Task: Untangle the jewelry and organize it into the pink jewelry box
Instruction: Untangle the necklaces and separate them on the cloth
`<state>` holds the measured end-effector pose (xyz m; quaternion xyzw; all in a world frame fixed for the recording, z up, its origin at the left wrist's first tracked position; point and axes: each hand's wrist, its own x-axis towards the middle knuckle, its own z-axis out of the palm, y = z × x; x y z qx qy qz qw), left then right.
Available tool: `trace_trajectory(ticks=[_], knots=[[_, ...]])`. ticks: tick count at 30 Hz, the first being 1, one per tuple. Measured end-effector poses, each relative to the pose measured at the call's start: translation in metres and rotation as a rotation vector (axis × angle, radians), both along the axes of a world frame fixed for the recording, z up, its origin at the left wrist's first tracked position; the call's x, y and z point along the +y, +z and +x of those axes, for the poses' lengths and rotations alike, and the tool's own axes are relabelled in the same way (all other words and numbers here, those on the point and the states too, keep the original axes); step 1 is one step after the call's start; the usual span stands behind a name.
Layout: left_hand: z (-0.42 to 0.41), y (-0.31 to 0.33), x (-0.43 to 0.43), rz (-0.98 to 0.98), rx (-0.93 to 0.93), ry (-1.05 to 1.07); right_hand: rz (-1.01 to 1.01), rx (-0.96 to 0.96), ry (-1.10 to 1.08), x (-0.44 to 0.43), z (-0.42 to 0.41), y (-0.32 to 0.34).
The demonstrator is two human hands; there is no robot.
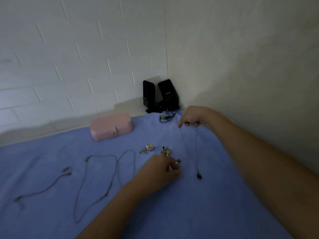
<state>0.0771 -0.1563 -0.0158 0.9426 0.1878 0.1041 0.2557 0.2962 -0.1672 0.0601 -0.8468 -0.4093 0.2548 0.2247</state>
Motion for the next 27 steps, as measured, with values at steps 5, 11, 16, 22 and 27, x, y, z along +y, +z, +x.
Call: trace_trajectory(ticks=[5,11,16,22,27], knots=[[-0.011,0.000,0.027,0.035,0.076,0.034,0.206,-0.037,-0.055,0.019,-0.004,-0.010],[-0.014,0.000,0.031,0.072,0.105,-0.062,0.243,-0.153,0.159,0.011,-0.031,-0.018],[-0.020,0.010,0.040,-0.092,-0.045,0.020,0.149,0.261,0.533,-0.018,-0.067,-0.012],[-0.020,0.012,0.047,-0.447,-0.315,0.066,0.253,0.463,0.542,-0.024,-0.070,-0.035],[-0.018,0.015,0.047,-0.474,-0.367,0.139,0.340,0.433,0.526,-0.024,-0.070,-0.038]])
